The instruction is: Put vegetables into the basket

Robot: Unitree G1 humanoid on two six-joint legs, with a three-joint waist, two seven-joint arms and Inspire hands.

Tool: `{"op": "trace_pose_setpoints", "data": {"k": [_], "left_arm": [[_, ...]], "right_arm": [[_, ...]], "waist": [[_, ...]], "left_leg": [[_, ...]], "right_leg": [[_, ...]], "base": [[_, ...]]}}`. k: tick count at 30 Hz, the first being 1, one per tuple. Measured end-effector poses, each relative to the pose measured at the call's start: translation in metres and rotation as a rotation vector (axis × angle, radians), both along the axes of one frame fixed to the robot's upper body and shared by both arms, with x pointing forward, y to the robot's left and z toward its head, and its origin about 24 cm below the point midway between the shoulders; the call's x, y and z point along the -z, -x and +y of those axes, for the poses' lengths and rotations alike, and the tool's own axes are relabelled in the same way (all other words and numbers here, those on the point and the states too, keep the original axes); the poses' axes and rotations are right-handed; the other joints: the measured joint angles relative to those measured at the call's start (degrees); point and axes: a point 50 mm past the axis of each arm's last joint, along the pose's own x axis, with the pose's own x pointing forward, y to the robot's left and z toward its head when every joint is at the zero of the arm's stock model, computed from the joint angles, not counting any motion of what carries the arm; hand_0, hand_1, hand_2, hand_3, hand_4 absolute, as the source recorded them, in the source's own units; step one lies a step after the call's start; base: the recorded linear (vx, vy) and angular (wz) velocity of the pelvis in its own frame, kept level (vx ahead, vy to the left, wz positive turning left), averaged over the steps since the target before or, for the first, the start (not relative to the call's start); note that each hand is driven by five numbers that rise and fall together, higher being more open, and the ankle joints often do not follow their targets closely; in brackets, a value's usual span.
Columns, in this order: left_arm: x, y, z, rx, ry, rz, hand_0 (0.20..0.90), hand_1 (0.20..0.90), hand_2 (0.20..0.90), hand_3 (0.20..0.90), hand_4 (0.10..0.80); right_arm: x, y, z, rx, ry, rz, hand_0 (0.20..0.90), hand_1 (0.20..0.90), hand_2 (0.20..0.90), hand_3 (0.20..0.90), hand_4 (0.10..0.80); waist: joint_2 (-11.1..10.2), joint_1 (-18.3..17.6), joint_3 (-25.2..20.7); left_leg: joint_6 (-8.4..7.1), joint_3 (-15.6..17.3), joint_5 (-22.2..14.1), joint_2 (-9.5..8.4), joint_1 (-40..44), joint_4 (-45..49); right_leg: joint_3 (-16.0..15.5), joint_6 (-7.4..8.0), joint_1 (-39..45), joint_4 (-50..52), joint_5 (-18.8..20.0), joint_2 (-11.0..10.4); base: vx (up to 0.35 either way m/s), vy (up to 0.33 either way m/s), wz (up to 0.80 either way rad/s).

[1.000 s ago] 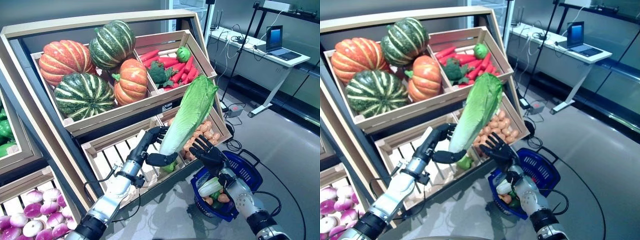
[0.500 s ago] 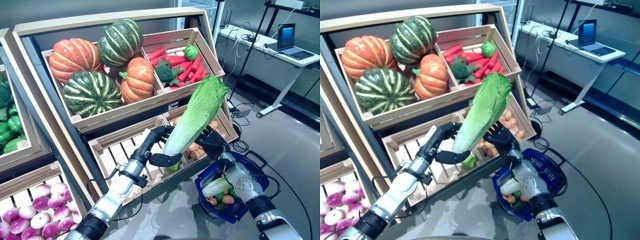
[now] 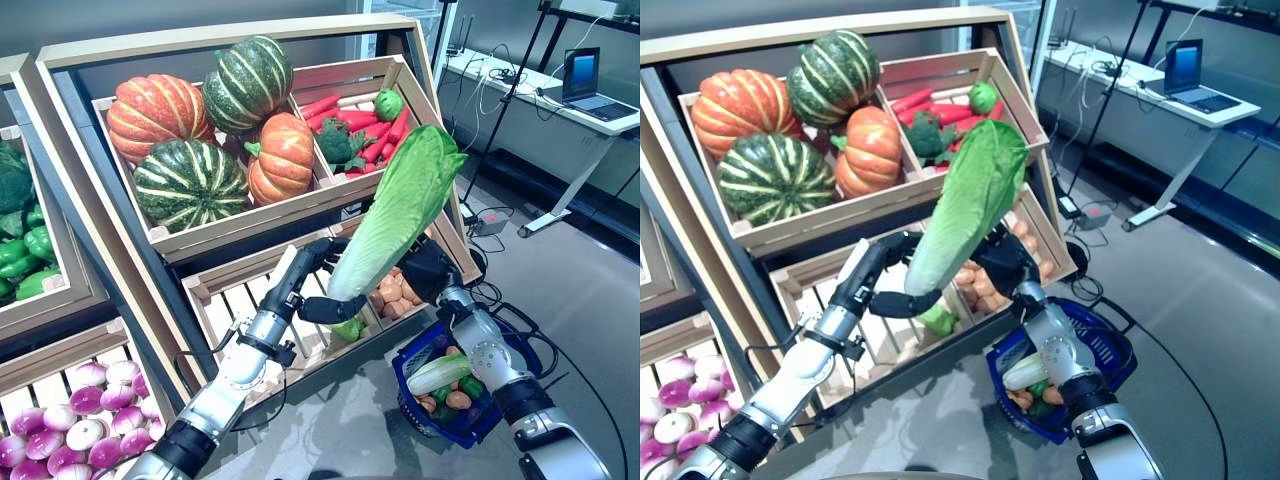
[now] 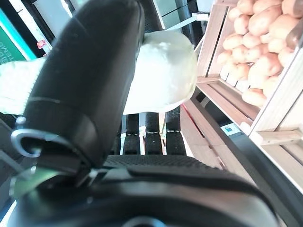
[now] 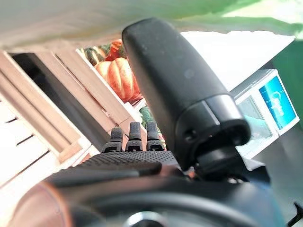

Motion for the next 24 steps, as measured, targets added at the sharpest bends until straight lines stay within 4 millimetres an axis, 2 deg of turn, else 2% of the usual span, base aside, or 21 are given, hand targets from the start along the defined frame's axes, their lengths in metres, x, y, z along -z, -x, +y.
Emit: {"op": "trace_pose_setpoints", "data": {"k": [6, 8, 11, 14, 16, 21, 24], "left_arm": [[0.001, 0.0, 0.0, -0.011, 0.0, 0.001, 0.3, 0.3, 0.3, 0.3, 0.4], [0.002, 0.0, 0.002, -0.012, -0.007, 0.006, 0.3, 0.3, 0.3, 0.3, 0.4], [0.003, 0.0, 0.005, -0.014, -0.028, 0.01, 0.3, 0.3, 0.3, 0.3, 0.4], [0.003, 0.0, 0.006, -0.021, -0.042, 0.01, 0.3, 0.3, 0.3, 0.3, 0.4], [0.004, 0.0, 0.007, -0.034, -0.051, 0.012, 0.3, 0.3, 0.3, 0.3, 0.4], [0.007, -0.002, 0.011, -0.092, -0.075, 0.031, 0.3, 0.3, 0.3, 0.3, 0.4], [0.008, -0.003, 0.013, -0.107, -0.081, 0.041, 0.3, 0.3, 0.3, 0.3, 0.4]], "right_arm": [[0.001, 0.001, 0.0, -0.025, 0.012, 0.02, 0.9, 0.9, 0.9, 0.9, 0.8], [-0.002, 0.0, -0.005, -0.033, 0.115, -0.005, 0.9, 0.9, 0.9, 0.9, 0.8], [-0.013, 0.0, -0.018, -0.032, 0.374, -0.079, 0.9, 0.9, 0.9, 0.9, 0.8], [-0.034, -0.002, -0.034, 0.082, 0.729, -0.21, 0.9, 0.9, 0.9, 0.9, 0.8], [-0.052, -0.001, -0.042, 0.172, 0.972, -0.323, 0.9, 0.9, 0.9, 0.9, 0.8], [-0.117, 0.013, -0.067, 0.441, 1.598, -0.751, 0.9, 0.9, 0.9, 0.9, 0.8], [-0.14, 0.02, -0.07, 0.562, 1.782, -0.955, 0.9, 0.9, 0.9, 0.9, 0.8]], "waist": [[0.0, -0.04, 0.0], [0.01, -0.09, -0.01], [-0.01, -0.62, -0.02], [0.0, -1.52, -0.01], [0.02, -2.0, 0.0], [0.12, -3.19, 0.07], [0.05, -4.4, 0.05]], "left_leg": [[0.02, -0.02, 0.05, 0.0, -0.06, 0.0], [0.03, 0.0, 0.07, 0.0, -0.18, 0.0], [0.04, 0.07, 0.1, -0.01, -0.37, 0.01], [0.04, 0.25, 0.09, -0.01, -0.39, 0.01], [0.04, 0.37, 0.09, -0.01, -0.43, 0.01], [0.05, 1.48, 0.08, -0.03, -0.56, 0.0], [0.07, 1.69, 0.05, -0.01, -0.41, -0.01]], "right_leg": [[0.08, 0.0, -0.05, 0.0, 0.0, 0.01], [0.1, -0.01, -0.17, 0.0, 0.0, 0.01], [0.34, -0.01, -0.48, 0.01, 0.01, 0.02], [0.68, -0.01, -0.66, 0.01, 0.01, 0.04], [0.86, 0.0, -0.8, 0.01, 0.01, 0.05], [3.22, 0.06, -1.74, 0.01, 0.13, 0.12], [3.41, 0.04, -1.76, 0.0, 0.15, 0.14]], "base": [[0.0, 0.0, 0.0], [0.0, 0.0, 0.0], [-0.011, -0.001, -0.01], [-0.024, -0.004, -0.03], [-0.01, -0.001, -0.02], [-0.036, 0.002, -0.11], [-0.032, -0.004, -0.05]]}}
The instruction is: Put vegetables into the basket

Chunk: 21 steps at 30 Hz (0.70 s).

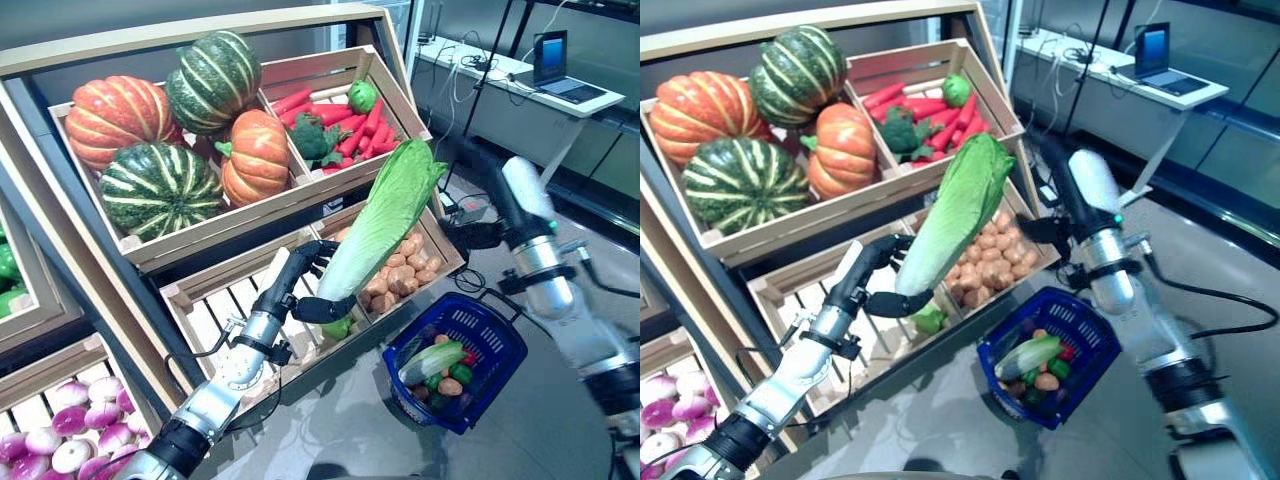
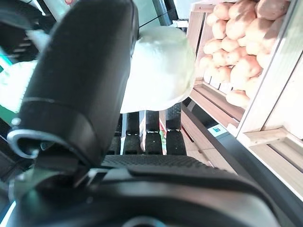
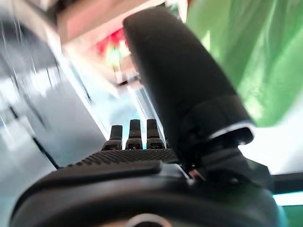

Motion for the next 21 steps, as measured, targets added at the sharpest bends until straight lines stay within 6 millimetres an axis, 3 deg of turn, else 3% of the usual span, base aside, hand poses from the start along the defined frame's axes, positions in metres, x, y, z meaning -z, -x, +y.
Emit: {"op": "trace_pose_setpoints", "data": {"k": [4, 13, 21], "left_arm": [[0.001, -0.001, 0.0, -0.006, -0.005, 0.01, 0.3, 0.3, 0.3, 0.3, 0.4], [0.0, -0.004, 0.013, -0.041, -0.056, 0.034, 0.3, 0.3, 0.3, 0.3, 0.4], [-0.001, -0.004, 0.02, -0.028, -0.073, 0.053, 0.3, 0.3, 0.3, 0.3, 0.4]], "right_arm": [[-0.003, 0.004, 0.004, -0.005, 0.185, -0.109, 0.9, 0.9, 0.9, 0.9, 0.8], [0.008, 0.006, 0.015, -0.054, 0.331, -0.129, 0.9, 0.9, 0.9, 0.9, 0.8], [-0.017, 0.002, 0.032, -0.171, 0.528, -0.146, 0.9, 0.9, 0.9, 0.9, 0.8]], "waist": [[-0.01, 0.2, 0.0], [-0.19, 0.97, 0.08], [-0.52, 1.36, 0.22]], "left_leg": [[0.07, 0.04, -0.05, 0.01, 0.0, 0.0], [0.05, -0.35, -0.02, 0.0, -0.99, 0.01], [0.01, -0.4, 0.02, -0.01, -0.99, 0.01]], "right_leg": [[0.05, -0.02, -0.07, -0.01, 0.05, 0.0], [-0.17, -0.02, -0.73, 0.01, 0.07, 0.01], [-0.21, -0.01, -0.72, -0.01, 0.06, 0.0]], "base": [[-0.01, -0.003, -0.01], [0.0, -0.001, 0.0], [0.0, 0.0, 0.0]]}}
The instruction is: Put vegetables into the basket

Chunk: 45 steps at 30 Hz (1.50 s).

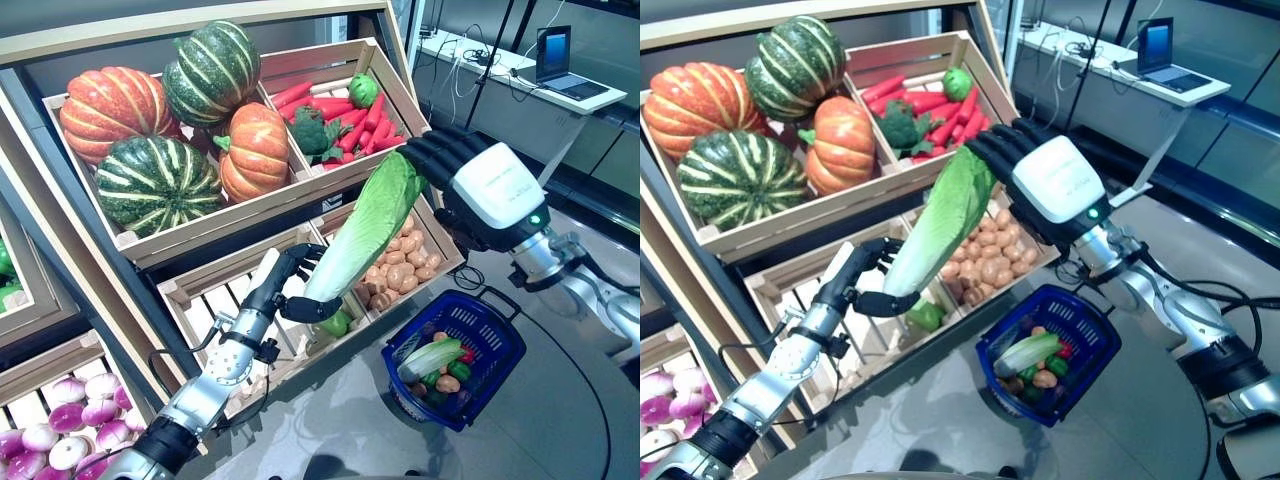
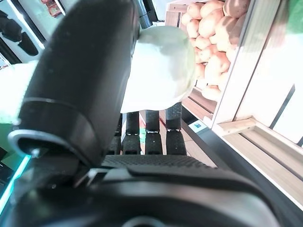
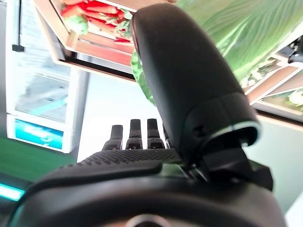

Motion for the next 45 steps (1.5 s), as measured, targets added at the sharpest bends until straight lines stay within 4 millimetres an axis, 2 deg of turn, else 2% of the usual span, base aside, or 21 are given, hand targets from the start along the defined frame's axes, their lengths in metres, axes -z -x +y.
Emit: {"op": "trace_pose_setpoints", "data": {"k": [4, 9, 12, 17, 28, 38, 45], "left_arm": [[0.0, 0.0, 0.002, -0.001, 0.002, 0.007, 0.3, 0.3, 0.3, 0.3, 0.4], [0.0, 0.0, 0.001, 0.016, -0.002, 0.015, 0.3, 0.3, 0.3, 0.3, 0.4], [0.0, 0.0, 0.0, 0.034, -0.007, 0.022, 0.3, 0.3, 0.3, 0.3, 0.4], [0.0, -0.001, -0.001, 0.051, -0.013, 0.029, 0.3, 0.3, 0.3, 0.3, 0.4], [0.008, -0.001, -0.002, 0.052, -0.031, 0.069, 0.3, 0.3, 0.3, 0.3, 0.4], [0.009, -0.001, -0.002, 0.059, -0.034, 0.079, 0.3, 0.3, 0.3, 0.3, 0.4], [0.009, 0.0, -0.002, 0.065, -0.034, 0.083, 0.3, 0.3, 0.3, 0.3, 0.4]], "right_arm": [[-0.009, -0.001, 0.009, -0.026, 0.058, -0.002, 0.9, 0.9, 0.9, 0.9, 0.8], [-0.007, 0.001, 0.025, -0.101, 0.117, 0.033, 0.9, 0.9, 0.9, 0.9, 0.8], [-0.003, 0.003, 0.037, -0.161, 0.185, 0.07, 0.9, 0.9, 0.9, 0.9, 0.8], [0.012, 0.006, 0.045, -0.201, 0.255, 0.144, 0.9, 0.9, 0.9, 0.9, 0.8], [0.026, 0.0, 0.047, -0.178, 0.248, 0.175, 0.9, 0.9, 0.9, 0.9, 0.8], [0.028, 0.001, 0.047, -0.174, 0.247, 0.178, 0.9, 0.9, 0.9, 0.9, 0.8], [0.029, 0.008, 0.051, -0.213, 0.345, 0.139, 0.9, 0.9, 0.9, 0.9, 0.8]], "waist": [[-0.21, 0.19, 0.02], [-0.4, 0.33, 0.01], [-0.5, 0.36, -0.04], [-0.79, 0.61, -0.19], [-0.89, 0.26, -0.26], [-0.89, 0.19, -0.27], [-0.89, 0.32, -0.27]], "left_leg": [[0.0, -0.05, 0.0, 0.0, -0.04, 0.0], [-0.01, -0.18, 0.0, 0.0, -0.14, 0.01], [-0.01, -0.31, 0.01, 0.0, -0.13, 0.01], [-0.04, -0.99, 0.12, 0.0, -0.18, 0.01], [0.0, -1.27, 0.33, -0.01, -0.17, 0.01], [0.01, -1.25, 0.33, -0.01, -0.1, 0.01], [0.0, -1.22, 0.33, -0.01, -0.1, 0.01]], "right_leg": [[-0.02, 0.01, -0.01, 0.0, -0.01, 0.0], [-0.09, 0.01, 0.0, 0.01, -0.01, 0.01], [-0.16, 0.01, 0.06, 0.01, -0.01, 0.02], [-0.46, 0.01, 0.27, 0.01, -0.01, 0.01], [-0.99, -0.01, 0.68, 0.01, -0.03, 0.0], [-0.95, -0.01, 0.71, 0.01, -0.03, 0.0], [-0.94, -0.01, 0.71, 0.01, -0.03, 0.0]], "base": [[0.0, 0.0, 0.0], [0.0, 0.0, 0.0], [0.0, 0.0, 0.0], [0.006, 0.0, 0.02], [0.003, -0.002, 0.02], [0.0, 0.0, 0.0], [0.0, 0.0, 0.0]]}}
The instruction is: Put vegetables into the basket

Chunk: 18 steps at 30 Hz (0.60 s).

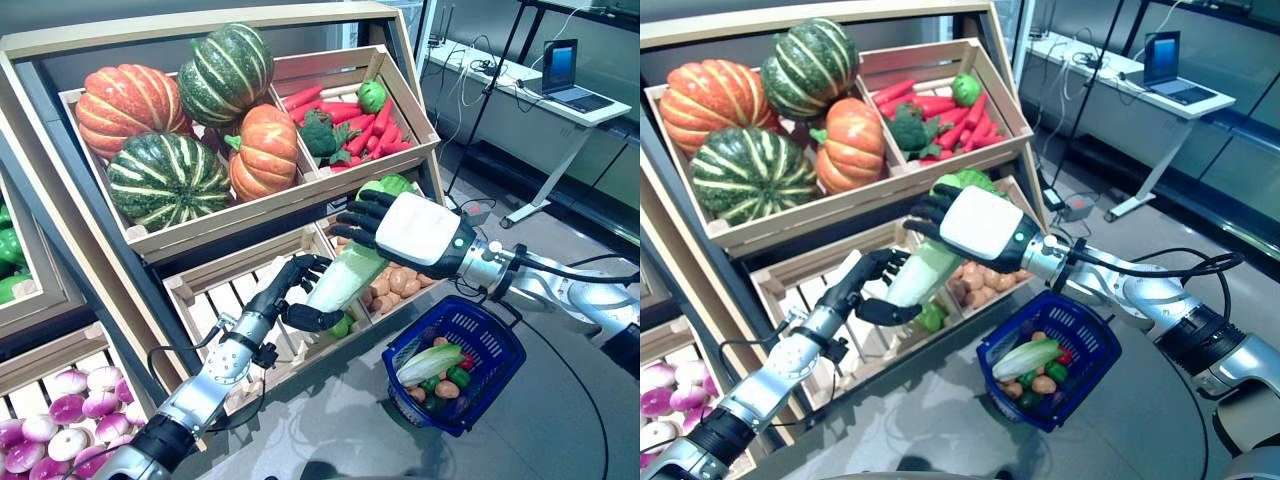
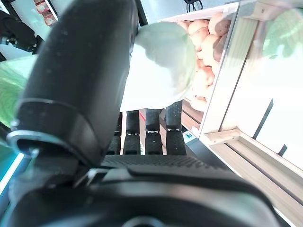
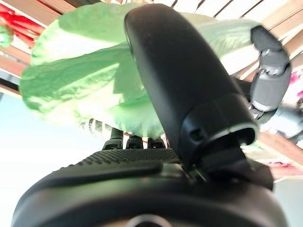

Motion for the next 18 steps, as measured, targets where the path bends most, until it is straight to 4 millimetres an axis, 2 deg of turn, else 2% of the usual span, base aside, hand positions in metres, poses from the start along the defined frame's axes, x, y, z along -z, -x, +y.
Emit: {"op": "trace_pose_setpoints", "data": {"k": [6, 13, 18], "left_arm": [[0.001, 0.001, 0.001, 0.016, -0.013, 0.011, 0.3, 0.3, 0.3, 0.3, 0.4], [0.008, 0.005, -0.007, 0.095, 0.068, 0.113, 0.3, 0.3, 0.3, 0.3, 0.4], [0.011, 0.007, -0.012, 0.14, 0.116, 0.196, 0.3, 0.3, 0.3, 0.3, 0.4]], "right_arm": [[0.007, 0.005, 0.002, -0.029, 0.086, 0.022, 0.9, 0.9, 0.9, 0.9, 0.8], [0.023, 0.007, 0.004, -0.025, 0.152, 0.089, 0.9, 0.9, 0.9, 0.9, 0.8], [0.037, -0.003, 0.007, 0.024, 0.169, 0.119, 0.9, 0.9, 0.9, 0.9, 0.8]], "waist": [[-0.05, 0.14, -0.03], [-0.24, 0.53, -0.17], [-0.73, 0.86, -0.48]], "left_leg": [[0.0, -0.01, 0.0, 0.0, 0.03, 0.0], [-0.02, -0.09, 0.02, 0.0, 0.07, 0.0], [0.02, -0.17, 0.11, 0.0, 0.13, 0.0]], "right_leg": [[-0.01, 0.0, 0.04, 0.0, 0.0, 0.0], [-0.13, 0.0, 0.16, 0.0, 0.0, -0.01], [-0.24, -0.01, 0.28, 0.0, 0.0, -0.01]], "base": [[0.0, 0.0, 0.0], [0.0, 0.0, 0.0], [0.0, 0.0, 0.0]]}}
